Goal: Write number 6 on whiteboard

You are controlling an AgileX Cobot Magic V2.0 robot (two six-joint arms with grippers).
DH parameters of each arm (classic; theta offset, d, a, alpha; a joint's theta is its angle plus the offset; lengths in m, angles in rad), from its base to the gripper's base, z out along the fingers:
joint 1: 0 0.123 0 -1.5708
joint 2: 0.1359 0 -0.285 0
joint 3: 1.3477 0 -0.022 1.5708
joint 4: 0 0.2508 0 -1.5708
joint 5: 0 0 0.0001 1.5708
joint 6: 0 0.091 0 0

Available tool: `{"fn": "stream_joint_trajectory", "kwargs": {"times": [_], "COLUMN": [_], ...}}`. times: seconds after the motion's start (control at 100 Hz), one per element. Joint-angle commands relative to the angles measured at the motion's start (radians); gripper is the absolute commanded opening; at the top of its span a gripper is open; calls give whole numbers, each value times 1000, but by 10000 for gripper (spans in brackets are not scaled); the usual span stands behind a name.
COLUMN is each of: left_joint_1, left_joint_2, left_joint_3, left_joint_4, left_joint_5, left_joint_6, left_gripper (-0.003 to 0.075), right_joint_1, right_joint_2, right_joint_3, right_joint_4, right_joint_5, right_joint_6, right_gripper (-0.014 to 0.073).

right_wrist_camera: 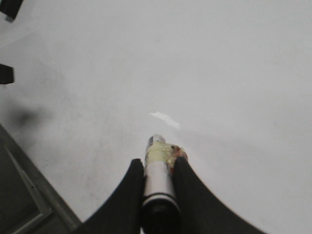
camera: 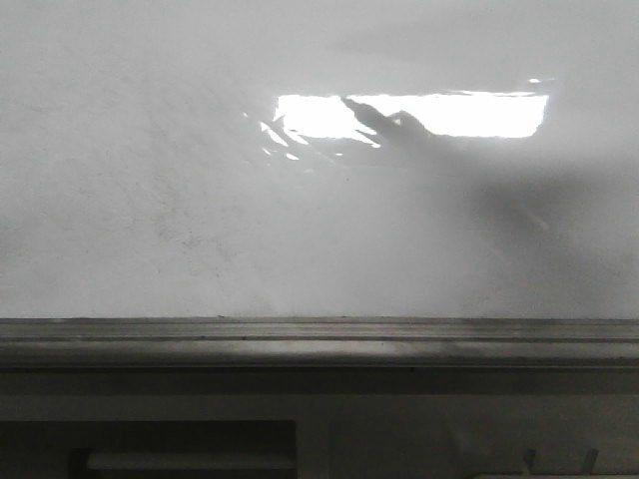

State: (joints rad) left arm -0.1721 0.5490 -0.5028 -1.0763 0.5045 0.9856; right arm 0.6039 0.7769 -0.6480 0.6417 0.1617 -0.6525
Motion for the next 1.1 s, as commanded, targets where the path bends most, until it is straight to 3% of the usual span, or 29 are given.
{"fn": "stream_joint_trajectory", "kwargs": {"times": [0.0, 0.13, 0.3, 0.42, 0.74, 0.93, 1.09], "left_joint_1": [2, 2, 2, 2, 0, 0, 0], "left_joint_2": [-1, -1, -1, -1, -1, -1, -1], "left_joint_3": [-27, -27, -27, -27, -27, -27, -27], "left_joint_4": [-49, -51, -51, -51, -53, -77, -77], "left_joint_5": [-46, -51, -51, -51, -49, -49, -41], "left_joint_6": [0, 0, 0, 0, 0, 0, 0], "left_gripper": [473, 473, 473, 473, 473, 473, 473], "right_joint_1": [-15, -17, -15, -27, -126, -47, -4], "right_joint_2": [48, 132, 191, 184, 119, 204, 209], "right_joint_3": [-23, -25, -44, -41, -52, -103, -165], "right_joint_4": [15, 38, 40, 24, 55, 65, 65], "right_joint_5": [-120, -101, 137, 230, 125, 146, 267], "right_joint_6": [3, 3, 3, 3, 6, -4, -25], "right_gripper": [-45, -45, -45, -45, -45, -45, -45]}}
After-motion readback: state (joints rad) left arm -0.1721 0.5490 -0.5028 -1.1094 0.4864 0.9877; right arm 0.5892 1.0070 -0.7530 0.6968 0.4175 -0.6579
